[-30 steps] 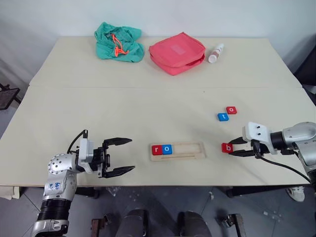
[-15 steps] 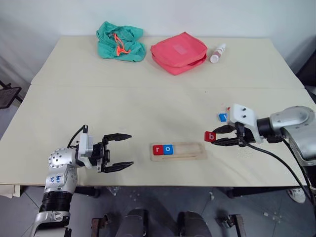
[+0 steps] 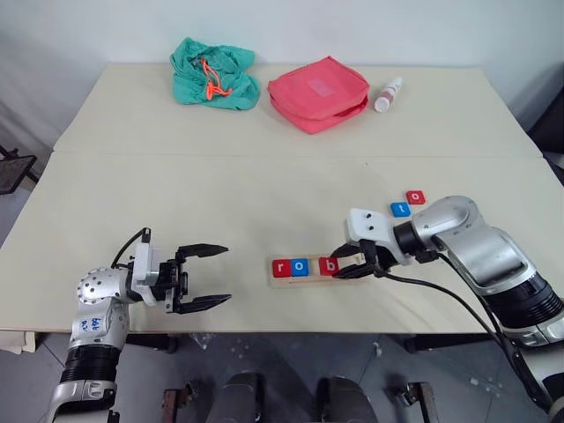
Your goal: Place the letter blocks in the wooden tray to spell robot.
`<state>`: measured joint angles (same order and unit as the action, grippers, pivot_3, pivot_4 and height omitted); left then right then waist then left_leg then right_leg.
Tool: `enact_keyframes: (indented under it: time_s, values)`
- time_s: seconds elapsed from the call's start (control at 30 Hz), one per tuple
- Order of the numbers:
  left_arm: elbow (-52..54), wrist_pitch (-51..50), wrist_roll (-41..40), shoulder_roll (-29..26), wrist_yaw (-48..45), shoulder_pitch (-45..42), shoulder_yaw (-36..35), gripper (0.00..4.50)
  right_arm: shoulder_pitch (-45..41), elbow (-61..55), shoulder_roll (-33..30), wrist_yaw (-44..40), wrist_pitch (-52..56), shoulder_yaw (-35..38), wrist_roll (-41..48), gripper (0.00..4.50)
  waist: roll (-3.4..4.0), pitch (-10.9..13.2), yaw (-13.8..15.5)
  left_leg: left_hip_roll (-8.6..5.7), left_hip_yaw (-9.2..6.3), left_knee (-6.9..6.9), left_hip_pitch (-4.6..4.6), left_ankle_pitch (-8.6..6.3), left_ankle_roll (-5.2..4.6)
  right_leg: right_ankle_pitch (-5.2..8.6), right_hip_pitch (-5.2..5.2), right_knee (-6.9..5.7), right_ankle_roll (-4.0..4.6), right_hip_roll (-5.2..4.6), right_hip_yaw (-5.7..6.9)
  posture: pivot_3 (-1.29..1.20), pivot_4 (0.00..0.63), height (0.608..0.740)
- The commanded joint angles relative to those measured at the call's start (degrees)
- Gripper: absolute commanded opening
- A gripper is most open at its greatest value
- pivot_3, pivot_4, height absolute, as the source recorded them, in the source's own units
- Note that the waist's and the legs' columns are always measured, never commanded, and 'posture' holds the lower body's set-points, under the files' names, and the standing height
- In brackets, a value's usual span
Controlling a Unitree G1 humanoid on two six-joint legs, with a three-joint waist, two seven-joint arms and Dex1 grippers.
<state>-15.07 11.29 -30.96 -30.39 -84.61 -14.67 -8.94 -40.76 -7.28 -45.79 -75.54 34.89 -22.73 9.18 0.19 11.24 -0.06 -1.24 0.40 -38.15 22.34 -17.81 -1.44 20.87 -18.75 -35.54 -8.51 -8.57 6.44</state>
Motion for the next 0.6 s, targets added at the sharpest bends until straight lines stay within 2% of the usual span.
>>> enact_keyframes:
  time_s: [0.03, 0.5, 0.6]
  values:
    - [3.5, 0.7, -0.6, -0.6, 0.8, 1.3, -0.9, 4.5, -1.9, -0.1, 1.0, -0.3, -1.7, -0.9, -1.3, 1.47, 0.0, 0.0, -0.1, 0.0, 0.0, 0.0, 0.0, 0.0, 0.0, 0.0, 0.0, -0.01, 0.0, 0.0, 0.0, 0.0, 0.15, 0.74]
    - [6.2, 0.5, -0.8, -0.6, 2.8, 3.2, -0.8, 4.5, -4.5, 3.8, 3.8, -1.1, -5.2, -2.3, -4.1, 1.47, 0.0, 0.0, -0.1, 0.0, 0.01, 0.01, 0.0, 0.0, 0.01, 0.0, -0.06, -0.07, 0.0, 0.0, 0.0, 0.0, 0.15, 0.74]
    - [6.3, 0.6, -0.8, -0.5, 3.1, 3.1, -0.7, 4.5, -4.0, 3.8, 3.4, -1.7, -6.0, -2.5, -4.8, 2.5, 0.0, 0.0, -0.1, 0.01, 0.02, 0.02, 0.0, 0.0, 0.01, 0.0, -0.07, -0.07, 0.0, 0.01, 0.0, 0.0, 0.15, 0.74]
